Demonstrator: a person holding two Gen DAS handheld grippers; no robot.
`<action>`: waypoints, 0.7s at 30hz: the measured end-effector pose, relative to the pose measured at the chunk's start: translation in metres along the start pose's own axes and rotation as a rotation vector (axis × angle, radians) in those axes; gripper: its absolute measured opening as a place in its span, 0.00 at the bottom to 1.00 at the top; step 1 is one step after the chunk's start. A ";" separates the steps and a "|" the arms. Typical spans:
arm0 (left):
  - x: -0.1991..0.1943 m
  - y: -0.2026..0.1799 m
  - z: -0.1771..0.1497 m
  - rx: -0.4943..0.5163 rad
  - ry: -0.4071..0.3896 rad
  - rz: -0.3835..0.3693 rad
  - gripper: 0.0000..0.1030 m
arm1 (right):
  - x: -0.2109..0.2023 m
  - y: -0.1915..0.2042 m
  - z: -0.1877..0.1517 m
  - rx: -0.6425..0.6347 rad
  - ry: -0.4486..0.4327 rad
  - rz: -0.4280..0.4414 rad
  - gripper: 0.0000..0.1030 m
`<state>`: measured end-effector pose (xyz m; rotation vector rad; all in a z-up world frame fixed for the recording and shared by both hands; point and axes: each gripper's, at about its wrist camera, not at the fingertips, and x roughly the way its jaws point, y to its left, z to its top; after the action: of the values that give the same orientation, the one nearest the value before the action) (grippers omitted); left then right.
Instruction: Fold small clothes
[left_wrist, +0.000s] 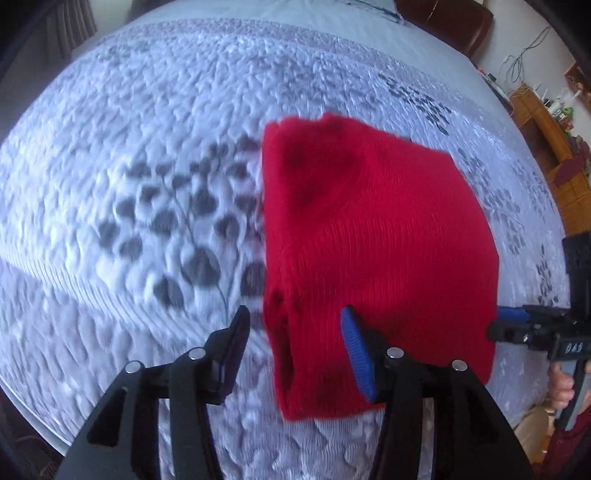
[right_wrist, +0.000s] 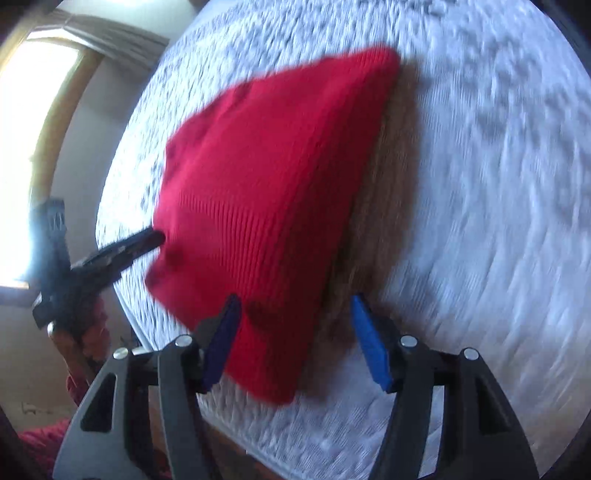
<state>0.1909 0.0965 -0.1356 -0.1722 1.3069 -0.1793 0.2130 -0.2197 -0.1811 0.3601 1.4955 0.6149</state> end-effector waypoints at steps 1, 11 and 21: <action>0.002 0.002 -0.005 -0.011 0.013 -0.018 0.53 | 0.006 0.003 -0.008 0.002 0.009 0.015 0.60; 0.011 -0.001 -0.018 -0.067 0.072 -0.068 0.31 | -0.004 0.018 -0.025 0.011 -0.012 0.013 0.17; 0.024 -0.014 -0.024 -0.010 0.073 -0.011 0.36 | 0.019 0.007 -0.027 0.020 0.036 -0.070 0.16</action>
<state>0.1730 0.0773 -0.1612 -0.1824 1.3797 -0.1899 0.1848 -0.2066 -0.1938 0.3119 1.5434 0.5544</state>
